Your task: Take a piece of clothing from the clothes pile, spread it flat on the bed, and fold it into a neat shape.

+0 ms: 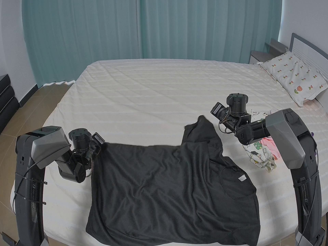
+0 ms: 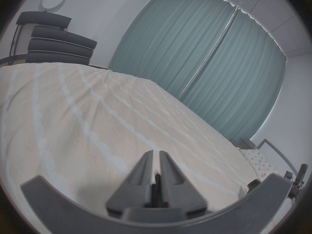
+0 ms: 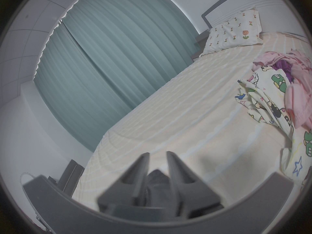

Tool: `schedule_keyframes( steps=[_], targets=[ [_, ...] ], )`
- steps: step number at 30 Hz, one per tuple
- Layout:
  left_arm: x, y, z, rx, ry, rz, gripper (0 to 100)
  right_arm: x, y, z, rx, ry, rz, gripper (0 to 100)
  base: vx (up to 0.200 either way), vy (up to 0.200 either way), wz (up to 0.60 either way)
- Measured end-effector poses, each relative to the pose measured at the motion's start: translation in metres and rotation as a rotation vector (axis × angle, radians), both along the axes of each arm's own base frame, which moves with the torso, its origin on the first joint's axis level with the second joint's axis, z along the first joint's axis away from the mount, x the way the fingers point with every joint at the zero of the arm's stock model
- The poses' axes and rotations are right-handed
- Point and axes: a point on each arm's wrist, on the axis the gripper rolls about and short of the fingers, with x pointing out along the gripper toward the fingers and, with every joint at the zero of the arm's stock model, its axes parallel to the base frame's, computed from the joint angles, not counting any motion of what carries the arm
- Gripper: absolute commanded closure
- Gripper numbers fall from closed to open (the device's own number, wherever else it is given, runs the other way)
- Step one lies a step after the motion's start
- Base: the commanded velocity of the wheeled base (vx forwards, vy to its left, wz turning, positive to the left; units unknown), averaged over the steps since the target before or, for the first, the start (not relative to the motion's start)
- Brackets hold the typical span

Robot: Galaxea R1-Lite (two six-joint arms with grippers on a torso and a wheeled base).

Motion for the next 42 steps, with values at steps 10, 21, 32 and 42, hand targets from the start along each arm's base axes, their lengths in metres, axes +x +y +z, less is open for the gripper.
schedule_keyframes(
  steps=[10,21,32,42],
  targets=[
    [0.004,0.001,-0.021,0.013,0.041,0.001,0,-0.011,-0.016,-0.035,-0.124,0.14,0.05,0,0.0,0.0,0.0],
    [0.002,0.002,-0.027,0.013,0.058,0.008,0,-0.068,-0.068,-0.061,-0.225,0.351,0.245,0,0.0,0.0,0.0],
    [-0.001,0.002,-0.03,0.014,0.071,0.009,0,-0.108,-0.105,-0.051,-0.249,0.376,0.397,0,0.0,0.0,0.0],
    [-0.002,0.002,-0.031,0.013,0.076,0.009,0,-0.086,-0.063,-0.045,-0.221,0.338,0.405,0,0.0,0.0,0.0]
  ],
)
